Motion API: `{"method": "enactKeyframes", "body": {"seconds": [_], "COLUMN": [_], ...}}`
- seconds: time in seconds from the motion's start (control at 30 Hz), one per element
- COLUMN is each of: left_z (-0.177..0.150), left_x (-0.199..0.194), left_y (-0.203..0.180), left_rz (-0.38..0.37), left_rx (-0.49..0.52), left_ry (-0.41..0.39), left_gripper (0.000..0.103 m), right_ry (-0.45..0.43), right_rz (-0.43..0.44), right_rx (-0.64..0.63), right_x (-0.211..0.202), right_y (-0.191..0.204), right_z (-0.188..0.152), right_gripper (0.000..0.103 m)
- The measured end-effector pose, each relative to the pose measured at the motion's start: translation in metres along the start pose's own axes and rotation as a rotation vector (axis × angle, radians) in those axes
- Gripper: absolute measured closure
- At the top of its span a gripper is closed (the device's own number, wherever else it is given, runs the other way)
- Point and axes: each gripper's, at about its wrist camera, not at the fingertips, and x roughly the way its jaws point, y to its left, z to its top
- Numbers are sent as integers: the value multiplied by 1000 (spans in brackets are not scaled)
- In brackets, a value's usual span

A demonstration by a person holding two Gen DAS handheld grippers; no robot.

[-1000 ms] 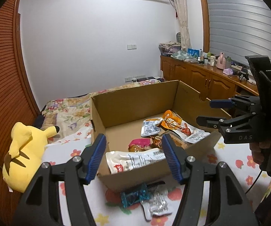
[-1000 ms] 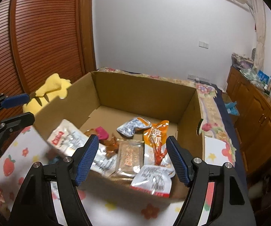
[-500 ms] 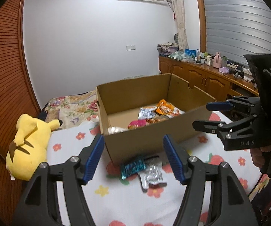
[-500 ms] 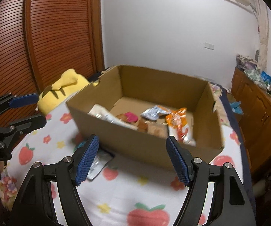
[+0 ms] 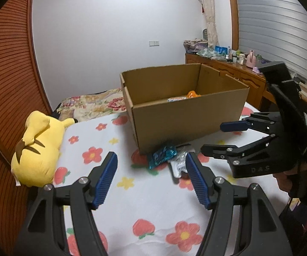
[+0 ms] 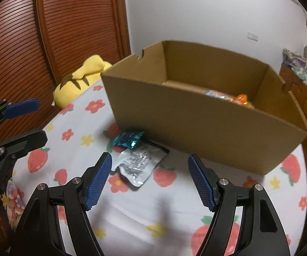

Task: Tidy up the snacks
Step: 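Withdraw both grippers from the box toward the remaining snacks, then grasp the clear silver-printed wrapper with the right gripper while the left gripper grasps the teal foil wrapper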

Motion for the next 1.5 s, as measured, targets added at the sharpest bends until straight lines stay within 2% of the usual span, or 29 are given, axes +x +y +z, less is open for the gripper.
{"method": "enactKeyframes", "body": {"seconds": [0.47,0.67,0.87,0.93,0.97,1.0,1.13,1.17,1.27,1.37,1.5], "left_z": [-21,-22,-23,-24,-24,-24,-26,-28,-30,-32,-31], "left_x": [4,7,12,15,17,19,27,29,37,45,59], "left_y": [19,22,21,21,20,20,18,18,17,15,12], "left_rz": [6,4,-1,-4,-7,-10,-17,-22,-26,-28,-32], "left_rx": [-44,-53,-60,-64,-67,-69,-79,-83,-90,-93,-100], "left_ry": [27,33,41,46,50,53,66,69,80,90,98], "left_gripper": [36,36,36,36,37,36,37,37,37,37,37], "right_ry": [124,171,170,163,162,163,156,157,128,110,96], "right_rz": [-25,-29,-18,-4,13,22,34,43,56,79,85], "right_rx": [-9,5,5,-5,-8,-11,-19,-12,-4,-10,-16], "right_x": [70,86,85,84,82,81,76,74,61,46,30], "right_y": [10,5,5,7,9,11,15,14,10,6,3], "right_z": [1,2,1,0,0,0,-5,-7,-9,-13,-21], "right_gripper": [27,27,27,38,48,53,55,63,73,80,83]}}
